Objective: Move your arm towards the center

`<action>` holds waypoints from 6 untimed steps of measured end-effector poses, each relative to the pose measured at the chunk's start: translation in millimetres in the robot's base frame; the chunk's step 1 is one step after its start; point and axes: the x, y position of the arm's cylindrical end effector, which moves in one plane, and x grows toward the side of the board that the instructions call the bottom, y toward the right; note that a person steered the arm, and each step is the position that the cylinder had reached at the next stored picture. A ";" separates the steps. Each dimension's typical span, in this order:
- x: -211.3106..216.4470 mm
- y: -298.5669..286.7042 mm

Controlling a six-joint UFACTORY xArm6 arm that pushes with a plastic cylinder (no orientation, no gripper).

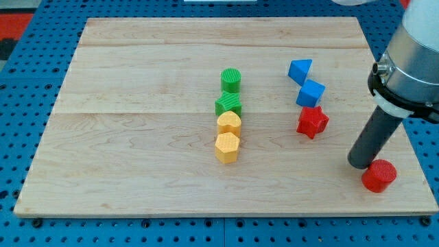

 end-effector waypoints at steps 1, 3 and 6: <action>6.3 4.9; 8.7 10.3; 0.4 -95.9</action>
